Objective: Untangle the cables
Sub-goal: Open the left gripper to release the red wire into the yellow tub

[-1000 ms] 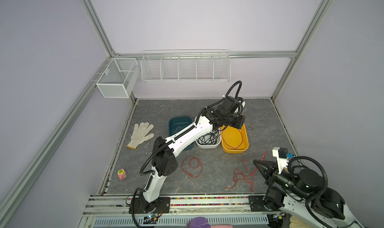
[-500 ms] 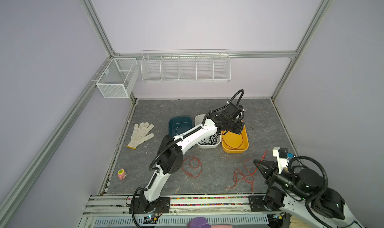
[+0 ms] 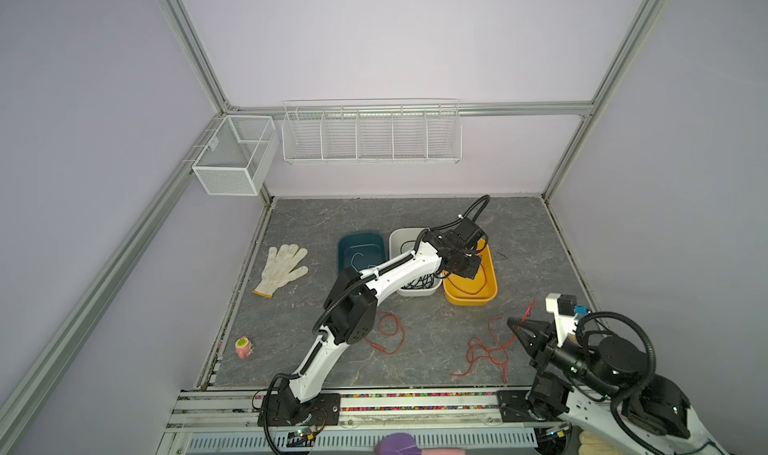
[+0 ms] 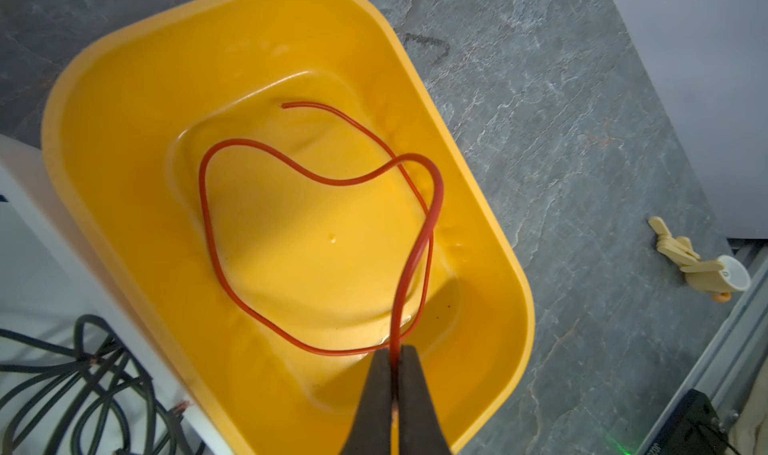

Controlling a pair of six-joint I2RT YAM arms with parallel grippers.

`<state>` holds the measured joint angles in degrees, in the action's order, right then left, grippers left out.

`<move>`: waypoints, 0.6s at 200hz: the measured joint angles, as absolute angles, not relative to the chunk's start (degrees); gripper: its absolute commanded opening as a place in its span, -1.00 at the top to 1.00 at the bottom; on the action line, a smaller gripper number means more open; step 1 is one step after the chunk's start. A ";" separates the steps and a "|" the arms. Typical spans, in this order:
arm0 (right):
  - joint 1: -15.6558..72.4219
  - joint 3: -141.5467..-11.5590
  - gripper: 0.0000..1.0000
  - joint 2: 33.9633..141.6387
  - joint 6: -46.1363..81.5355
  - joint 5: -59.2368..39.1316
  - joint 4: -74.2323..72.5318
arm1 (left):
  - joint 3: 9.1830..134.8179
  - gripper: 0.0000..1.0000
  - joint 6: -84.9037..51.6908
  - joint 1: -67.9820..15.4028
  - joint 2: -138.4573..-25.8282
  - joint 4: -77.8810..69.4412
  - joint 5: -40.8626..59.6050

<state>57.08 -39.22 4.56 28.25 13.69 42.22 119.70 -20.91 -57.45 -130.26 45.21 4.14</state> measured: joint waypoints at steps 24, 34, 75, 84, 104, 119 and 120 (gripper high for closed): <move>57.08 -39.22 0.88 4.56 28.25 13.69 42.19 | 120.66 0.74 -20.80 -57.45 -132.68 47.16 3.42; 57.08 -39.22 0.88 4.56 28.25 13.69 42.19 | 121.36 0.72 -20.75 -57.45 -133.69 48.62 3.25; 57.08 -39.22 0.88 4.56 28.25 13.74 42.19 | 125.54 0.59 -20.47 -57.39 -136.07 53.08 2.17; 57.08 -39.22 0.88 4.56 28.25 13.74 42.19 | 126.17 0.56 -20.47 -57.36 -136.03 53.58 1.89; 57.08 -39.22 0.88 4.56 28.25 13.76 42.19 | 126.89 0.42 -20.36 -57.08 -135.63 54.26 1.32; 57.08 -39.22 0.88 4.56 28.27 13.87 42.19 | 126.89 0.35 -20.14 -56.80 -135.06 54.92 1.02; 57.08 -39.22 0.88 4.56 28.27 13.89 42.19 | 126.89 0.34 -20.10 -56.77 -135.02 54.96 0.99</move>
